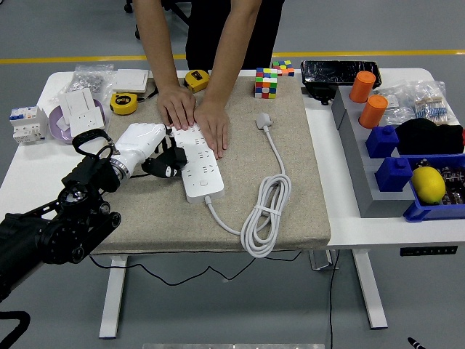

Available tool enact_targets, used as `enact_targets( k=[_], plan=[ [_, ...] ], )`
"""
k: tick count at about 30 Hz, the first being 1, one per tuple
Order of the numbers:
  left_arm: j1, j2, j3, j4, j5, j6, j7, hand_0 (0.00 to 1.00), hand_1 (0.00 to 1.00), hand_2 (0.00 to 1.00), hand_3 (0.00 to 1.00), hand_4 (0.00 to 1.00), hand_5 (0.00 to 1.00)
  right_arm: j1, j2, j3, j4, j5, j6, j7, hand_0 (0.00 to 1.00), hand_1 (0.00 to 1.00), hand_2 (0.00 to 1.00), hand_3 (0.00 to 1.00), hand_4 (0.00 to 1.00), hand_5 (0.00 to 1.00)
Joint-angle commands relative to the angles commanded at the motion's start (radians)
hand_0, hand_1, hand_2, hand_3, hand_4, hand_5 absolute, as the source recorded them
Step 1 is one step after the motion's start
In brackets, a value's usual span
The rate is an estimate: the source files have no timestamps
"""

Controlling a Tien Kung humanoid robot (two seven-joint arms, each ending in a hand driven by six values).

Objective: Pick up the plug,place it near the board,insert it into the board,press the button

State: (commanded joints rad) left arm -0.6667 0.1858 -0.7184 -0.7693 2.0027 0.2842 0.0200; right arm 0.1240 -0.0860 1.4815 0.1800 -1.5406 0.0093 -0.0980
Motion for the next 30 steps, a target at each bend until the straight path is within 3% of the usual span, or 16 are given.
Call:
enact_targets(
  k=[14,30],
  plan=[
    [-0.014,-0.022,-0.011,0.046,0.013,-0.004,0.002,0.434,0.401,0.343,0.424,0.652,0.013,-0.001,0.0,0.0,0.0,-0.004,0.001,-0.001,0.824,0.736,0.745,0.777,0.998,0.928],
    [-0.016,-0.024,-0.012,0.054,0.029,-0.011,0.007,0.438,0.409,0.345,0.423,0.652,0.023,-0.005,0.0,-0.002,0.0,-0.005,0.001,-0.002,0.824,0.736,0.745,0.778,0.998,0.928]
  ],
)
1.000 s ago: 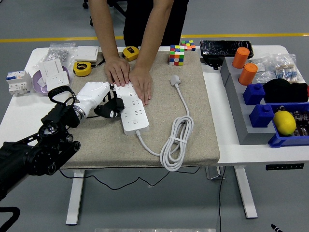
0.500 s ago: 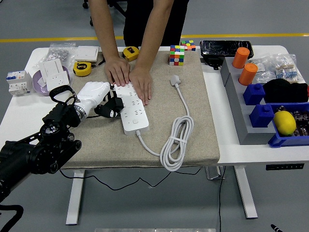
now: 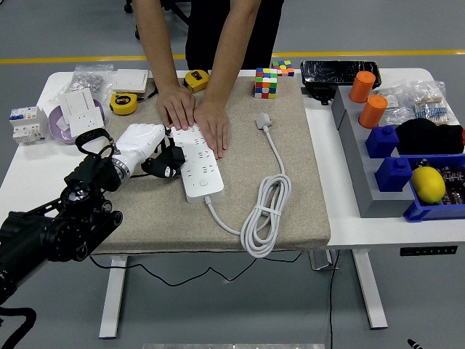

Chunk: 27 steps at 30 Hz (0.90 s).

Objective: Pick up the plug,place it near the board,insert it into the board,press the button

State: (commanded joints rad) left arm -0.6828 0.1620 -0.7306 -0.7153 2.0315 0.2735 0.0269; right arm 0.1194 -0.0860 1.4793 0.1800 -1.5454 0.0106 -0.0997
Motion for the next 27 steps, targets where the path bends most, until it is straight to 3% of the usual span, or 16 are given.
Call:
enact_targets(
  k=[26,27],
  plan=[
    [-0.012,0.001,-0.004,0.008,-0.007,-0.022,-0.002,0.447,0.425,0.37,0.452,0.657,0.028,0.004,-0.001,0.003,0.0,0.003,-0.003,0.003,0.824,0.736,0.745,0.778,0.998,0.929],
    [-0.012,0.002,-0.004,0.008,-0.011,-0.026,-0.004,0.602,0.71,0.605,0.563,0.94,0.218,0.005,-0.001,0.003,0.0,0.005,-0.004,0.004,0.824,0.736,0.745,0.778,0.998,0.928]
  ],
)
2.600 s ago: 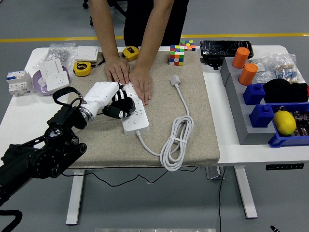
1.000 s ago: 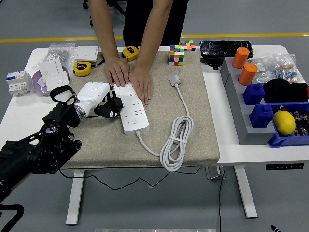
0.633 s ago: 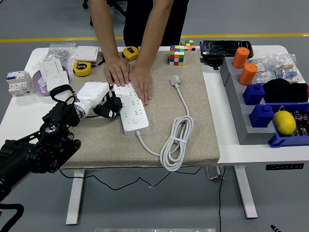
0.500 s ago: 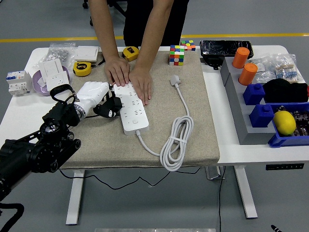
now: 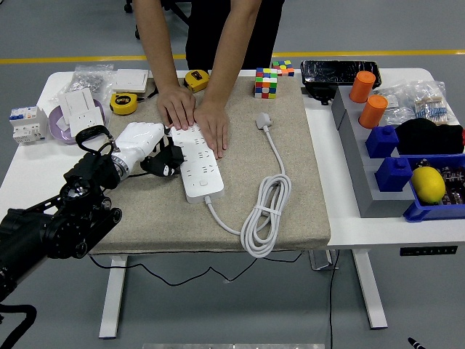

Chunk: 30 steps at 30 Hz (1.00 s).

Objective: Pick up the plug,place it near the board,insert it into the board,press the button

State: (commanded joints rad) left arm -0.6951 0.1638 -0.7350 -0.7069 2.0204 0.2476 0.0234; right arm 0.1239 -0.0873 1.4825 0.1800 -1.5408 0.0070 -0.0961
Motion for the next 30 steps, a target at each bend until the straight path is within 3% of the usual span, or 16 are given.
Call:
enact_targets(
  k=[5,6,11,12,17,18,20,23,24,30],
  plan=[
    [-0.001,0.001,-0.001,0.005,-0.023,-0.02,-0.007,0.602,0.71,0.605,0.563,0.94,0.218,0.001,0.0,-0.001,0.0,0.003,-0.003,0.003,0.824,0.736,0.745,0.778,0.998,0.928],
    [-0.001,0.001,-0.001,0.005,-0.026,-0.023,-0.009,0.778,0.848,0.766,0.75,0.998,0.403,0.0,0.0,-0.001,0.0,0.003,-0.003,0.003,0.824,0.735,0.744,0.778,0.998,0.928],
    [-0.002,0.002,-0.002,0.008,-0.035,-0.029,-0.012,0.778,0.848,0.766,0.75,0.998,0.403,0.0,0.0,0.0,0.0,0.005,-0.006,0.005,0.824,0.735,0.744,0.778,0.998,0.928],
    [-0.002,0.002,-0.002,0.009,-0.036,-0.029,-0.012,0.808,0.884,0.806,0.8,0.998,0.571,0.0,0.0,0.0,0.0,0.005,-0.006,0.006,0.824,0.735,0.742,0.778,0.998,0.926],
    [-0.002,0.004,-0.007,0.007,-0.044,-0.035,-0.017,0.808,0.884,0.806,0.8,0.998,0.571,-0.001,0.0,0.001,0.0,0.005,-0.005,0.005,0.824,0.735,0.742,0.778,0.998,0.926],
    [0.0,0.007,-0.01,0.003,-0.049,-0.041,-0.018,0.837,0.931,0.847,0.846,0.998,0.759,-0.001,0.0,0.001,0.0,0.004,-0.005,0.005,0.824,0.735,0.743,0.776,0.998,0.924],
    [0.004,0.013,-0.017,-0.008,-0.066,-0.052,-0.023,0.837,0.931,0.847,0.846,0.998,0.759,-0.001,0.0,0.001,0.0,0.004,-0.005,0.005,0.824,0.735,0.743,0.776,0.998,0.924],
    [0.018,0.031,-0.038,-0.054,-0.102,-0.084,-0.031,0.837,0.931,0.847,0.846,0.998,0.759,-0.003,0.001,0.003,0.0,0.003,-0.005,0.005,0.824,0.735,0.743,0.776,0.998,0.924],
    [0.021,0.034,-0.043,-0.065,-0.109,-0.089,-0.033,0.906,0.993,0.908,0.889,0.998,0.983,-0.004,0.001,0.003,0.0,0.003,-0.005,0.005,0.824,0.735,0.743,0.775,0.998,0.922],
    [0.061,0.067,-0.112,-0.191,-0.167,-0.128,-0.035,0.918,0.998,0.919,0.895,0.998,0.998,-0.004,0.002,0.003,0.0,0.003,-0.006,0.005,0.824,0.735,0.742,0.776,0.998,0.921]
  ],
)
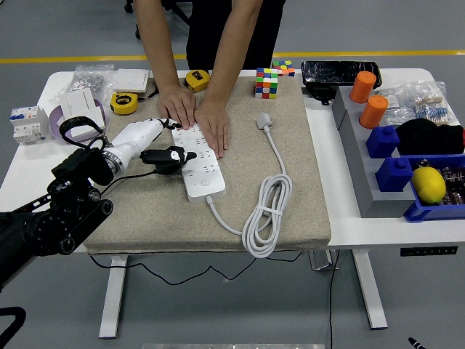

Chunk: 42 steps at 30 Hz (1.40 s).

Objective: Pick up the plug,place it near the board,insert it into the board,press the button

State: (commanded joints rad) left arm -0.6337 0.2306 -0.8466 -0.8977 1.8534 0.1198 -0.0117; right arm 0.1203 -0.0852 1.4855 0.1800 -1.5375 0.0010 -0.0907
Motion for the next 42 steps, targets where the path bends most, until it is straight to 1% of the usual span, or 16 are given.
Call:
enact_targets(
  k=[2,5,6,9,11,12,13,15,17,18,19,22,26,31,34,42],
  plan=[
    [0.033,0.001,-0.048,-0.055,-0.036,0.015,-0.001,0.918,0.998,0.919,0.895,0.998,0.998,0.0,0.0,0.001,0.0,-0.002,0.0,0.0,0.824,0.735,0.742,0.776,0.998,0.921],
    [0.104,-0.02,-0.144,-0.147,-0.1,0.072,-0.01,0.918,0.998,0.919,0.895,0.998,0.998,-0.003,0.002,0.003,0.0,-0.007,0.001,-0.001,0.824,0.735,0.742,0.776,0.998,0.921],
    [0.137,-0.039,-0.181,-0.183,-0.13,0.101,-0.013,0.858,0.937,0.886,0.877,0.998,0.998,-0.006,0.003,0.005,0.0,-0.01,0.001,-0.001,0.824,0.733,0.741,0.775,0.998,0.921],
    [0.238,-0.088,-0.281,-0.285,-0.229,0.17,-0.04,0.858,0.937,0.886,0.877,0.998,0.998,-0.012,0.007,0.009,0.0,-0.016,0.002,-0.002,0.824,0.733,0.741,0.775,0.998,0.921],
    [0.308,-0.123,-0.327,-0.347,-0.305,0.209,-0.071,0.858,0.937,0.886,0.877,0.998,0.998,-0.015,0.01,0.009,0.0,-0.018,0.004,-0.002,0.824,0.733,0.741,0.775,0.998,0.921],
    [0.338,-0.136,-0.34,-0.37,-0.339,0.218,-0.084,0.918,0.958,0.907,0.899,0.998,0.998,-0.017,0.01,0.009,0.0,-0.018,0.003,-0.001,0.824,0.735,0.74,0.775,0.998,0.92],
    [0.374,-0.152,-0.352,-0.395,-0.38,0.223,-0.1,0.918,0.958,0.907,0.899,0.998,0.998,-0.018,0.011,0.01,0.0,-0.018,0.003,-0.001,0.824,0.735,0.74,0.775,0.998,0.92],
    [0.435,-0.172,-0.363,-0.427,-0.455,0.221,-0.121,0.918,0.958,0.907,0.899,0.998,0.998,-0.019,0.012,0.009,0.0,-0.017,0.004,-0.001,0.824,0.735,0.74,0.775,0.998,0.92],
    [0.478,-0.182,-0.364,-0.437,-0.514,0.216,-0.139,0.918,0.958,0.907,0.899,0.998,0.998,-0.019,0.012,0.008,0.0,-0.015,0.004,0.0,0.824,0.735,0.74,0.775,0.998,0.92],
    [0.497,-0.183,-0.358,-0.436,-0.541,0.209,-0.144,0.952,0.97,0.915,0.902,0.998,0.998,-0.018,0.011,0.007,0.0,-0.013,0.003,0.0,0.824,0.734,0.74,0.775,0.998,0.92],
    [0.511,-0.183,-0.351,-0.432,-0.569,0.204,-0.147,0.952,0.97,0.915,0.902,0.998,0.998,-0.017,0.011,0.006,0.0,-0.012,0.003,0.0,0.824,0.734,0.74,0.775,0.998,0.92],
    [0.528,-0.18,-0.334,-0.41,-0.591,0.195,-0.144,0.952,0.97,0.915,0.902,0.998,0.998,-0.014,0.01,0.004,0.0,-0.008,0.003,0.0,0.824,0.734,0.74,0.775,0.998,0.92],
    [0.525,-0.182,-0.326,-0.374,-0.542,0.19,-0.134,0.971,0.978,0.918,0.904,0.998,0.998,-0.012,0.01,0.002,0.0,-0.005,0.003,0.001,0.824,0.733,0.74,0.775,0.998,0.922],
    [0.512,-0.181,-0.307,-0.344,-0.444,0.19,-0.112,0.977,0.978,0.914,0.902,0.998,0.998,-0.014,0.011,0.005,0.0,-0.007,0.003,0.0,0.824,0.733,0.74,0.774,0.998,0.922],
    [0.496,-0.177,-0.283,-0.319,-0.402,0.178,-0.096,0.977,0.978,0.914,0.902,0.998,0.998,-0.017,0.011,0.008,0.0,-0.011,0.004,-0.001,0.824,0.733,0.74,0.774,0.998,0.922],
    [0.466,-0.177,-0.238,-0.274,-0.361,0.173,-0.08,0.983,0.976,0.908,0.9,0.998,0.998,-0.016,0.012,0.004,0.0,-0.008,0.004,0.0,0.823,0.733,0.741,0.775,0.998,0.923]
  ],
)
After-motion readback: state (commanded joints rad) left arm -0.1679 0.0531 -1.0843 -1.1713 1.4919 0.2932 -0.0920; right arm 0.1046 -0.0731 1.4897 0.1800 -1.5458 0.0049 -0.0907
